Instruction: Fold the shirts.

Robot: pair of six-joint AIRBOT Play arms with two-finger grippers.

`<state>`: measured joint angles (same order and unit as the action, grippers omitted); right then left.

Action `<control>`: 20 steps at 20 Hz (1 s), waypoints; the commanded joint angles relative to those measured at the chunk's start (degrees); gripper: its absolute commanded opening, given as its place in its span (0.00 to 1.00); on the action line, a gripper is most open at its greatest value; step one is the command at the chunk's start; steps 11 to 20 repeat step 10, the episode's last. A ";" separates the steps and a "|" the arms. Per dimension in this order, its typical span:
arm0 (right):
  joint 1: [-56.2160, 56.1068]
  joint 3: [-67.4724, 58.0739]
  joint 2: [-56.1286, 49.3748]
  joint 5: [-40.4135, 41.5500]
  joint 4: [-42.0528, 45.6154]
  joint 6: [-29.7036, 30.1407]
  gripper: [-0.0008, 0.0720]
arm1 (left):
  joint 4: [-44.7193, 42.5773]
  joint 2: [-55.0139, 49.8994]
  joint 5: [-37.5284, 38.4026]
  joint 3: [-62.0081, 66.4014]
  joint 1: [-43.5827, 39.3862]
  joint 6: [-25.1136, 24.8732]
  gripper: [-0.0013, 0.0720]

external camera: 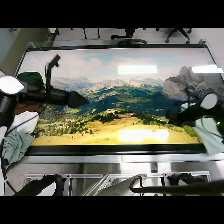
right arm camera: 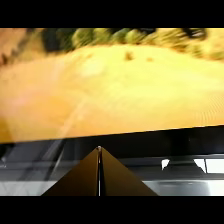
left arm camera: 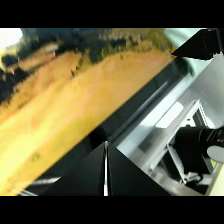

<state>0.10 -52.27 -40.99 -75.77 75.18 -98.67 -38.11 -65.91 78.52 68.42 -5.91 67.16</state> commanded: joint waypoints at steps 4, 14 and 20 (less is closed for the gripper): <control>-11.26 7.17 3.72 5.77 -2.01 -1.86 0.04 | 0.26 6.60 -2.51 -13.14 -1.60 -0.70 0.04; -11.26 7.17 3.67 5.88 -3.45 -1.86 0.04 | 0.35 7.39 -2.45 -13.14 -1.60 -0.68 0.04; -11.26 7.17 3.67 5.88 -3.45 -1.86 0.04 | 0.35 7.39 -2.45 -13.14 -1.60 -0.68 0.04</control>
